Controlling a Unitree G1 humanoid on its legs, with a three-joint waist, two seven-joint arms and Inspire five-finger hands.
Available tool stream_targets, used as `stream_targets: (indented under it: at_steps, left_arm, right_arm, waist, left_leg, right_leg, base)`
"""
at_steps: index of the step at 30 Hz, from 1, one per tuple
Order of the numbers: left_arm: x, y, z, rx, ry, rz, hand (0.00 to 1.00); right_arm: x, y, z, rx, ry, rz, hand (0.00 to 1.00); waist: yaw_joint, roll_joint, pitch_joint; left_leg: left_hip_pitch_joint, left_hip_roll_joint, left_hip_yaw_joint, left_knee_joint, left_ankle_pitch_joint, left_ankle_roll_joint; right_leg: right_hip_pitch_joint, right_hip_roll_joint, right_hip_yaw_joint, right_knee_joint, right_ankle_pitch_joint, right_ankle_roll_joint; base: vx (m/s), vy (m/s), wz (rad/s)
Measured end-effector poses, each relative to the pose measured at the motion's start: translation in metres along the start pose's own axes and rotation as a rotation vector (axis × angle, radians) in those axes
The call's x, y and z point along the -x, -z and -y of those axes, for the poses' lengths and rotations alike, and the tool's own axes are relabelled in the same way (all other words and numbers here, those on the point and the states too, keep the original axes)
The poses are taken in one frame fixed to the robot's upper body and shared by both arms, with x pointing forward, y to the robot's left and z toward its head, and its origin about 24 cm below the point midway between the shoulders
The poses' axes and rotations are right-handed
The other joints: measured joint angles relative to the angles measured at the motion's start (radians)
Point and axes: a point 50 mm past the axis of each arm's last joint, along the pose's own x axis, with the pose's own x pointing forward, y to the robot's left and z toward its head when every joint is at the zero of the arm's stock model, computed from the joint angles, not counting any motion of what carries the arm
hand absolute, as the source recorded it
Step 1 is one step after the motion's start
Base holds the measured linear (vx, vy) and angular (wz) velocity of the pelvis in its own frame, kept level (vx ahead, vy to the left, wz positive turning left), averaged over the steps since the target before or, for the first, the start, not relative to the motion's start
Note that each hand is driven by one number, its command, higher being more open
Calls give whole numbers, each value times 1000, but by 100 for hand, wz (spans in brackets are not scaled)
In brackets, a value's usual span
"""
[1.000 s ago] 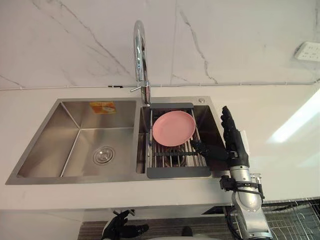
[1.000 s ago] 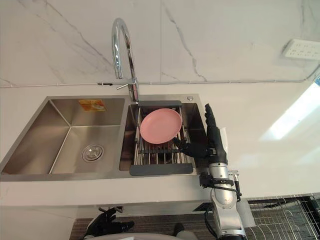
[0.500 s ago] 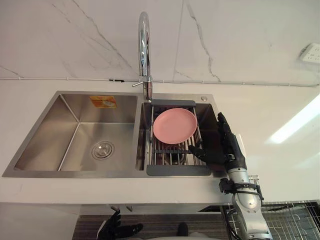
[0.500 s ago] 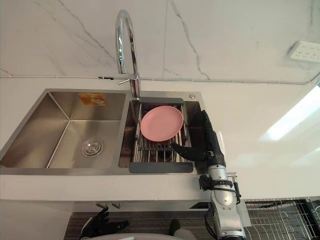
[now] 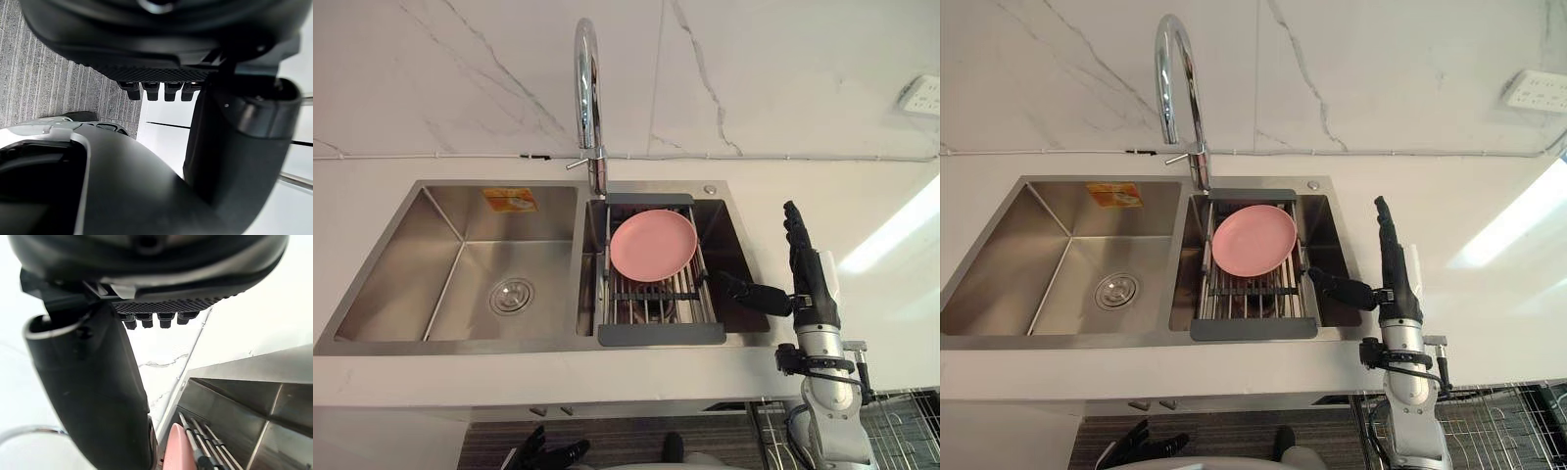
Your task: Walk over to the sink, pick up the cup, carry it to the dishwasher, place the cup inside the dishwasher, then close the dishwasher door
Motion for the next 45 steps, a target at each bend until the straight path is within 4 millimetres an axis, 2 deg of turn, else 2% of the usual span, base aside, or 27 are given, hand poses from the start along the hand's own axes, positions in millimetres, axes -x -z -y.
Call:
stream_targets:
  at_steps: [8,22,28,35,40,45]
  left_arm:
    - [0,1,0,16,-6,-5,100]
    - [1,4,0,0,-5,-27,100]
    - [0,3,0,-7,-2,-32,100]
    - [0,2,1,-11,2,-30,100]
    - [0,1,2,-14,6,-29,100]
    - [-1,1,3,-19,12,-33,100]
  right_arm:
    - [-2,1,0,180,-57,2,100]
    - [-6,-7,-15,192,-74,53,100]
    - [-10,-9,-24,200,-110,76,100]
    - [-16,1,-40,271,-188,55,100]
    - [-14,17,-52,333,-239,-34,100]
    - [-16,24,-52,356,-213,-90,100]
  waist:
    - [8,6,-4]
    - [10,8,-30]
    - [22,8,-42]
    - [35,6,-43]
    - [43,6,-43]
    - [45,4,-43]
  left_leg:
    - [-6,1,10,0,0,0]
    - [-12,1,-1,-1,1,0]
    - [-14,1,-4,-8,7,0]
    - [-15,-1,-8,-16,12,1]
    - [-15,-3,-11,-17,17,1]
    - [-14,-8,-13,-23,27,3]
  right_leg:
    - [-5,0,-2,0,0,0]
    - [-4,-4,-22,0,0,0]
    - [-4,-5,-31,0,0,0]
    - [-4,-7,-40,0,0,0]
    - [-3,-10,-42,0,0,0]
    - [0,-15,-46,0,0,0]
  base:
    - [-9,-2,0]
    - [-28,-6,4]
    - [-22,-4,4]
    - [-26,-2,4]
    - [0,0,0]
    - [-36,1,5]
